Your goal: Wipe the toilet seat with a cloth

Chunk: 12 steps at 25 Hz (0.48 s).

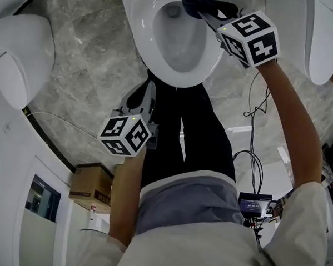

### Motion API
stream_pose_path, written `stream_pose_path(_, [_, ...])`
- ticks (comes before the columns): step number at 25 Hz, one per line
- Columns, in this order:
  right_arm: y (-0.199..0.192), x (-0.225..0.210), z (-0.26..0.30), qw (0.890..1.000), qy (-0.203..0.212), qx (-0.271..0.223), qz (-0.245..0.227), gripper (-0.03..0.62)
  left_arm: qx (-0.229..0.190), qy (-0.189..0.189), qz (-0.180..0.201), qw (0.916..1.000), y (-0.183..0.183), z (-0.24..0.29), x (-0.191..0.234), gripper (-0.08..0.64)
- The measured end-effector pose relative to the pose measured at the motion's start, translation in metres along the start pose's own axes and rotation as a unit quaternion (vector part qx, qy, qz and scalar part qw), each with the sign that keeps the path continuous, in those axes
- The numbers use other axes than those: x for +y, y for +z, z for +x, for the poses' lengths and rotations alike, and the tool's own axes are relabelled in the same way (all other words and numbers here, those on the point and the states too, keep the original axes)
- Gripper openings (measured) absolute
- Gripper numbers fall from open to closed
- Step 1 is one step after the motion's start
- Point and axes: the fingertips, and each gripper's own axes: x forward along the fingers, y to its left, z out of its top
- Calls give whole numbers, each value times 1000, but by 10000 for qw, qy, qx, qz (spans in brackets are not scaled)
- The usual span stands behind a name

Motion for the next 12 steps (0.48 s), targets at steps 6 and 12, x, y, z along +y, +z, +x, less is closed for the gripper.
stream_pose_path(6, [4, 23, -64, 9999, -114, -124, 11, 107, -334, -59, 182, 9993, 25, -27, -31, 11])
stream_pose_path(12, [31, 49, -135, 9969, -514, -588, -58, 107, -659, 57, 705, 9953, 52, -62, -60, 11])
